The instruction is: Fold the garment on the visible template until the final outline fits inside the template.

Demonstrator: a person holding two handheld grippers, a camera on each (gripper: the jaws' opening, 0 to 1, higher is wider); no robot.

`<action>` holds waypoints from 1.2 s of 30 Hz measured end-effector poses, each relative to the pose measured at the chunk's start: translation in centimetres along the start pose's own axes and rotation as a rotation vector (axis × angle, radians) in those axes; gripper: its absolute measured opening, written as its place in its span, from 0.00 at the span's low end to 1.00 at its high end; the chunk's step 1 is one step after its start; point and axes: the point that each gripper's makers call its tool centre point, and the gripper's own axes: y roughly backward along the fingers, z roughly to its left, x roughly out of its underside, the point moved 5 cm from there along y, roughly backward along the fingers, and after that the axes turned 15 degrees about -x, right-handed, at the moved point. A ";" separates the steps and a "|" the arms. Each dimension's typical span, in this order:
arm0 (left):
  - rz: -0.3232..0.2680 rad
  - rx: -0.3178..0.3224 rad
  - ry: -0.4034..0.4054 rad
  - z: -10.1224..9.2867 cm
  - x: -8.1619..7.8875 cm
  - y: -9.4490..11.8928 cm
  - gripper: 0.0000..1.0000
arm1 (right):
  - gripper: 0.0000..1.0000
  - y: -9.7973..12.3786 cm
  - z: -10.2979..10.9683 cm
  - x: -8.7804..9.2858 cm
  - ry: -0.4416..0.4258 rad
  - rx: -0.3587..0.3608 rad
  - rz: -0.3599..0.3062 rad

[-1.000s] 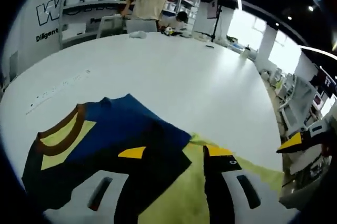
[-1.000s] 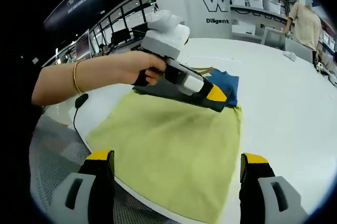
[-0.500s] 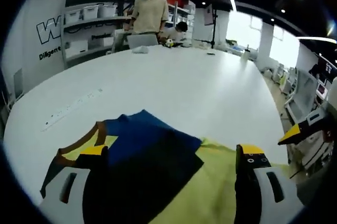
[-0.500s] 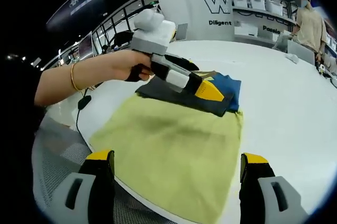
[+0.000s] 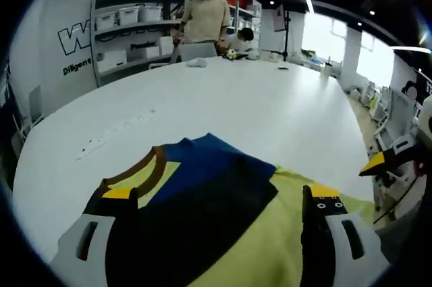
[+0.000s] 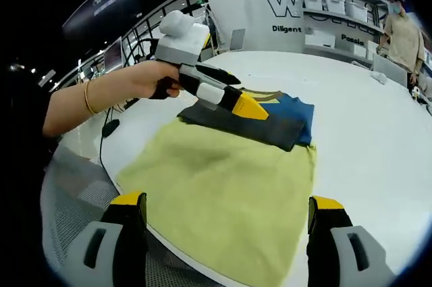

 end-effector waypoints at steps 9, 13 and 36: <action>0.001 -0.062 -0.011 2.9 1.5 1.8 0.99 | 0.99 -0.3 0.1 0.0 0.006 -0.008 0.007; 0.006 -0.077 0.016 4.2 2.6 2.7 0.99 | 0.99 -0.6 0.4 0.2 0.010 -0.014 0.016; 0.007 -0.230 0.071 11.2 7.9 7.7 0.85 | 0.99 -1.3 0.9 0.5 0.033 -0.030 0.048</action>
